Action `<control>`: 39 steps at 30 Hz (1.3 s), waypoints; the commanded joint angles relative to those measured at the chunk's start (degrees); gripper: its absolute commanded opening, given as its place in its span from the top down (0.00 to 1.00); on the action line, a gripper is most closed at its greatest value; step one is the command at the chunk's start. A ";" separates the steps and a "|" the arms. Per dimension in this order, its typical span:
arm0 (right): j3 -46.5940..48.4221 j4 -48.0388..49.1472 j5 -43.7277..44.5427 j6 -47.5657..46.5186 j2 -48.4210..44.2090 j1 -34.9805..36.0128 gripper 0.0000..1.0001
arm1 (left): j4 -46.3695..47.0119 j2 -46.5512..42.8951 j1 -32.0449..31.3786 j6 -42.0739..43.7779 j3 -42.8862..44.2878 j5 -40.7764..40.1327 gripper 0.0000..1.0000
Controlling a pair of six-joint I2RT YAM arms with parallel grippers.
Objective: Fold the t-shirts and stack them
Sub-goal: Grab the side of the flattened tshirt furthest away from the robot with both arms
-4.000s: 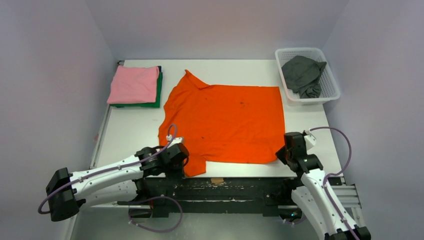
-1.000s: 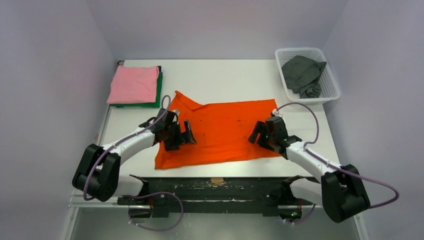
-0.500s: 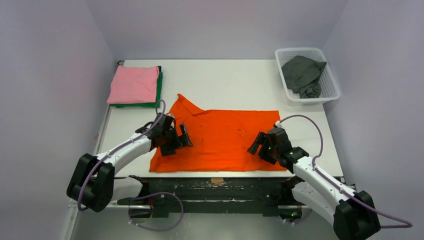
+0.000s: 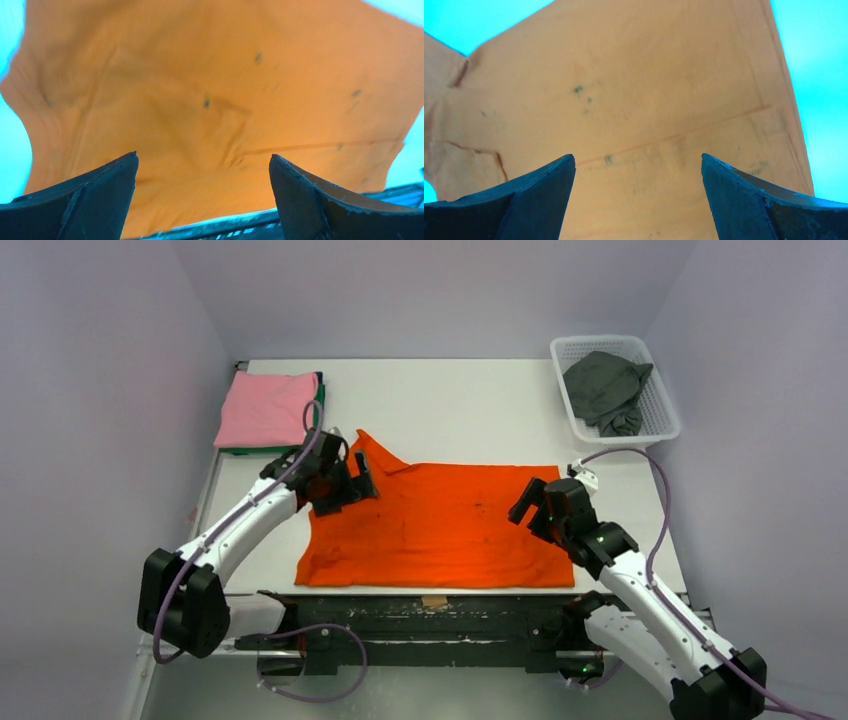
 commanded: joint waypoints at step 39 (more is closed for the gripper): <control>27.97 7.02 12.02 -11.24 44.08 -13.82 0.11 | 0.81 36.97 9.14 3.64 40.89 -7.20 1.00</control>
